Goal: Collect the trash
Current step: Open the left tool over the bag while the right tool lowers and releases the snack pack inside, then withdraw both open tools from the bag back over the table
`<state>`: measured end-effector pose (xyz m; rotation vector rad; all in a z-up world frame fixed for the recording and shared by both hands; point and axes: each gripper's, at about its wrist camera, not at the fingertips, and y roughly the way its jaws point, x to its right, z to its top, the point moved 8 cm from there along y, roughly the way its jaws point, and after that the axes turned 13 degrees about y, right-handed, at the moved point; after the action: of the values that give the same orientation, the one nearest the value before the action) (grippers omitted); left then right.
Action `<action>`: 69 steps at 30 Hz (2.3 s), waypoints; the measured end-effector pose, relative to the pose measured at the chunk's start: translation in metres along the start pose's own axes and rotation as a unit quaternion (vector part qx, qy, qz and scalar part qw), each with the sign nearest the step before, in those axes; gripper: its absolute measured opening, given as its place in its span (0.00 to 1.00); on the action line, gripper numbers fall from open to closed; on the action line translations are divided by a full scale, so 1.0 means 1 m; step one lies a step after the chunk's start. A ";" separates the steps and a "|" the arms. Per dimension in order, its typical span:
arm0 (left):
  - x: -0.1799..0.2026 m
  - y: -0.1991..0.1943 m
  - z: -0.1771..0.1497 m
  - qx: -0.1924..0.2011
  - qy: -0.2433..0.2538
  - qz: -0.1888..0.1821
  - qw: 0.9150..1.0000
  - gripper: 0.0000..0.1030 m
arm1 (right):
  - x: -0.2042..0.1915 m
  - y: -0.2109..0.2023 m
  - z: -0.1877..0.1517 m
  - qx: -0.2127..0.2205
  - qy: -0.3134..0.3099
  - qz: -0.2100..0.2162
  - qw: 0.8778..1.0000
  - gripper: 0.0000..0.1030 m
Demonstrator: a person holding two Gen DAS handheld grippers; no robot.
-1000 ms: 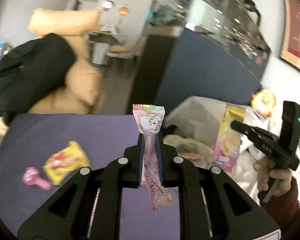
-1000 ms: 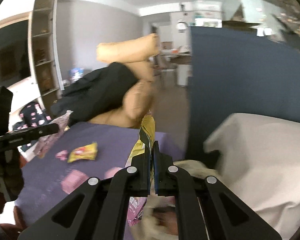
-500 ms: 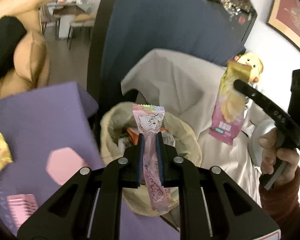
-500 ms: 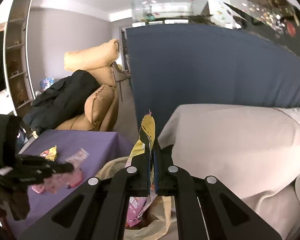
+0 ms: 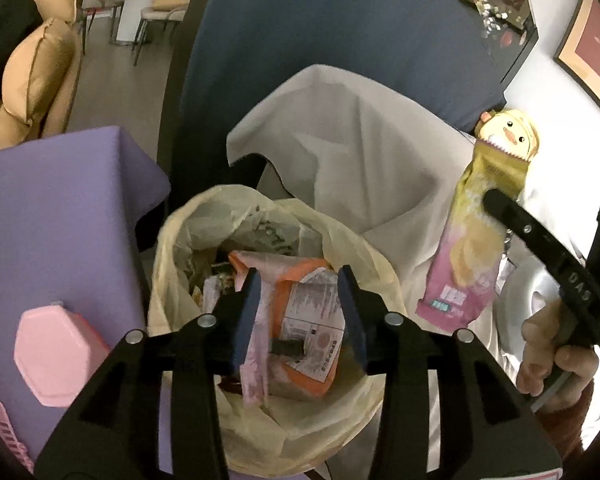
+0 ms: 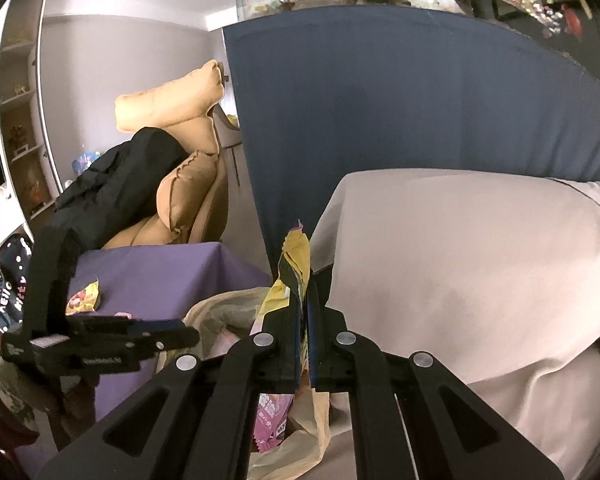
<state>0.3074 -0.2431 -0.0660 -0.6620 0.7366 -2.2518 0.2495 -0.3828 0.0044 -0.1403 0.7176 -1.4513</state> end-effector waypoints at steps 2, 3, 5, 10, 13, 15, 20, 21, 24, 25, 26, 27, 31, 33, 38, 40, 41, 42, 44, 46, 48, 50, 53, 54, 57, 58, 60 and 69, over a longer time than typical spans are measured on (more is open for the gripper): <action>-0.003 -0.006 -0.001 0.004 0.000 0.009 1.000 0.38 | -0.001 0.003 -0.002 -0.002 0.001 0.000 1.000 0.05; -0.005 -0.012 -0.003 0.007 -0.001 0.015 1.000 0.38 | -0.002 0.004 -0.003 -0.004 0.002 0.001 1.000 0.05; -0.009 -0.025 -0.008 0.012 0.000 0.029 1.000 0.38 | -0.004 0.006 -0.005 -0.006 0.003 0.004 1.000 0.05; -0.030 -0.063 -0.031 0.019 -0.005 0.071 0.997 0.38 | -0.012 0.015 -0.011 -0.008 -0.010 -0.002 1.000 0.05; -0.051 -0.090 -0.053 0.016 -0.022 0.095 0.995 0.38 | -0.019 0.027 -0.024 -0.021 -0.018 0.000 1.000 0.05; -0.064 -0.106 -0.066 0.017 -0.035 0.112 0.993 0.38 | -0.024 0.036 -0.031 -0.030 -0.017 0.003 0.999 0.05; -0.099 -0.149 -0.088 0.032 -0.062 0.163 0.984 0.39 | -0.038 0.064 -0.050 -0.052 -0.024 0.004 0.998 0.05; -0.111 -0.161 -0.093 0.037 -0.070 0.180 0.981 0.40 | -0.041 0.070 -0.054 -0.057 -0.023 0.004 0.998 0.05; -0.137 -0.183 -0.108 0.043 -0.089 0.214 0.972 0.41 | -0.046 0.089 -0.067 -0.078 -0.011 0.005 0.997 0.05; -0.145 -0.190 -0.114 0.042 -0.099 0.222 0.969 0.41 | -0.047 0.095 -0.072 -0.086 -0.007 0.004 0.996 0.05; -0.156 -0.198 -0.123 0.042 -0.114 0.229 0.966 0.41 | -0.047 0.099 -0.076 -0.092 -0.007 0.001 0.996 0.05; -0.162 -0.203 -0.128 0.043 -0.122 0.232 0.964 0.41 | -0.047 0.104 -0.081 -0.099 -0.008 -0.003 0.995 0.05; -0.190 -0.225 -0.153 0.051 -0.157 0.247 0.955 0.41 | -0.041 0.120 -0.100 -0.135 -0.008 -0.021 0.991 0.05; -0.203 -0.234 -0.165 0.056 -0.177 0.252 0.950 0.41 | -0.035 0.127 -0.110 -0.157 0.005 -0.028 0.987 0.05; -0.224 -0.249 -0.184 0.066 -0.207 0.252 0.943 0.41 | -0.024 0.134 -0.140 -0.196 0.007 -0.055 0.979 0.05; -0.228 -0.250 -0.188 0.065 -0.212 0.249 0.943 0.41 | -0.023 0.134 -0.149 -0.204 0.006 -0.064 0.977 0.05; -0.230 -0.250 -0.191 0.065 -0.215 0.246 0.943 0.41 | -0.023 0.133 -0.151 -0.203 0.005 -0.068 0.977 0.05; -0.231 -0.251 -0.192 0.066 -0.217 0.244 0.943 0.41 | -0.024 0.131 -0.153 -0.200 0.001 -0.073 0.977 0.05; -0.232 -0.254 -0.195 0.069 -0.219 0.242 0.943 0.41 | -0.026 0.127 -0.149 -0.190 -0.001 -0.078 0.979 0.07; -0.235 -0.258 -0.198 0.075 -0.223 0.242 0.941 0.42 | -0.028 0.122 -0.143 -0.182 0.002 -0.081 0.980 0.23; -0.238 -0.261 -0.201 0.080 -0.228 0.242 0.940 0.45 | -0.031 0.112 -0.133 -0.170 0.011 -0.075 0.982 0.38; -0.241 -0.264 -0.204 0.083 -0.234 0.241 0.938 0.45 | -0.038 0.103 -0.118 -0.152 0.015 -0.071 0.986 0.38; -0.245 -0.266 -0.208 0.085 -0.238 0.239 0.938 0.45 | -0.057 0.089 -0.105 -0.134 0.002 -0.070 0.989 0.38; -0.246 -0.266 -0.209 0.086 -0.237 0.239 0.938 0.45 | -0.065 0.086 -0.102 -0.129 -0.003 -0.067 0.989 0.38; -0.247 -0.267 -0.210 0.087 -0.232 0.241 0.938 0.45 | -0.106 0.080 -0.097 -0.125 -0.025 -0.034 0.991 0.38; -0.248 -0.267 -0.211 0.086 -0.229 0.242 0.939 0.45 | -0.127 0.079 -0.097 -0.125 -0.038 -0.017 0.991 0.38; -0.251 -0.266 -0.210 0.082 -0.227 0.243 0.939 0.45 | -0.161 0.079 -0.099 -0.128 -0.061 0.013 0.990 0.39; -0.270 -0.259 -0.216 0.060 -0.214 0.239 0.945 0.46 | -0.287 0.120 -0.124 -0.185 -0.133 0.132 0.965 0.51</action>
<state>0.2349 0.1801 -0.1173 -0.7828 0.4742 -1.6198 0.3002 -0.0564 -0.0502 -0.5017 0.7476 -1.0094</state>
